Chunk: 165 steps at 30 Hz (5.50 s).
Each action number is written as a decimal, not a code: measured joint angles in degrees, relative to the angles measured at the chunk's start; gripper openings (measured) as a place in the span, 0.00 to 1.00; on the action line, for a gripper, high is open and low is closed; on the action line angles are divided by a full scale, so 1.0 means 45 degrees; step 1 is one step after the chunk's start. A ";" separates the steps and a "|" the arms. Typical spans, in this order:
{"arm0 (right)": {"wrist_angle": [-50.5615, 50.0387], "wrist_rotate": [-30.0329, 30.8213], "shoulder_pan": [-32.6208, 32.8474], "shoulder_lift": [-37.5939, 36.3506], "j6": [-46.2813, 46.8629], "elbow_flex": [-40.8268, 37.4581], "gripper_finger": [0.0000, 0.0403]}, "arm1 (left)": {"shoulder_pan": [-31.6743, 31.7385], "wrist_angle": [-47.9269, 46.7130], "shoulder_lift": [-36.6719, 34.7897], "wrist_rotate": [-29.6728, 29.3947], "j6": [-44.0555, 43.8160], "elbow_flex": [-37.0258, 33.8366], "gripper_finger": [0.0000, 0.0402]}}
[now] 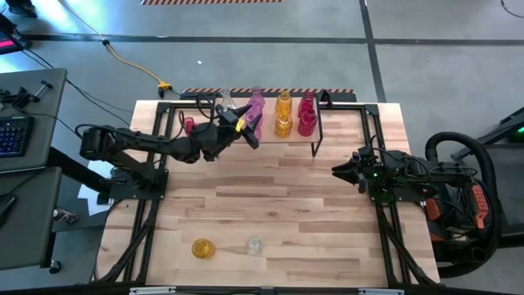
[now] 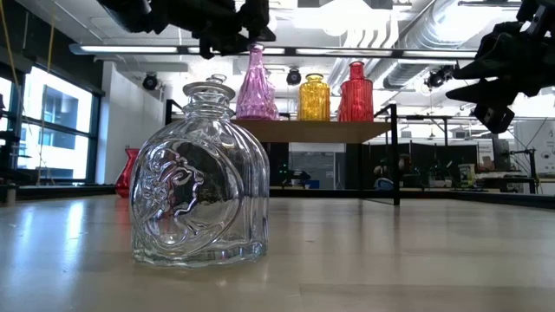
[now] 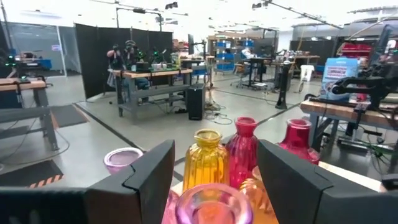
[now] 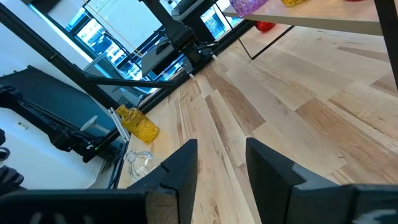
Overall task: Sort vases onto shelf
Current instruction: Put the purple vase on the shelf aligned with the other purple vase, then put the transparent vase on the shelf aligned with the other transparent vase
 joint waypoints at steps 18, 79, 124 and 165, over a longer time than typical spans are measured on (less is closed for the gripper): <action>0.0001 0.0000 0.0005 0.0000 -0.0001 0.0000 0.29 | 0.0000 -0.3564 -0.3648 0.4261 0.0776 0.0019 0.54; 0.0001 0.0000 0.0002 -0.0005 0.0001 0.0000 0.29 | 0.1085 -0.5641 -0.1295 0.7036 -0.1608 -0.1647 0.54; 0.0000 0.0000 0.0002 -0.0005 0.0003 0.0000 0.29 | 0.0753 -0.7609 -1.2715 0.5848 -0.2283 -0.6585 0.54; -0.0005 0.0000 0.0000 -0.0005 0.0003 0.0000 0.29 | 0.0748 -1.3932 -1.8220 0.6806 -0.3344 -0.7441 0.54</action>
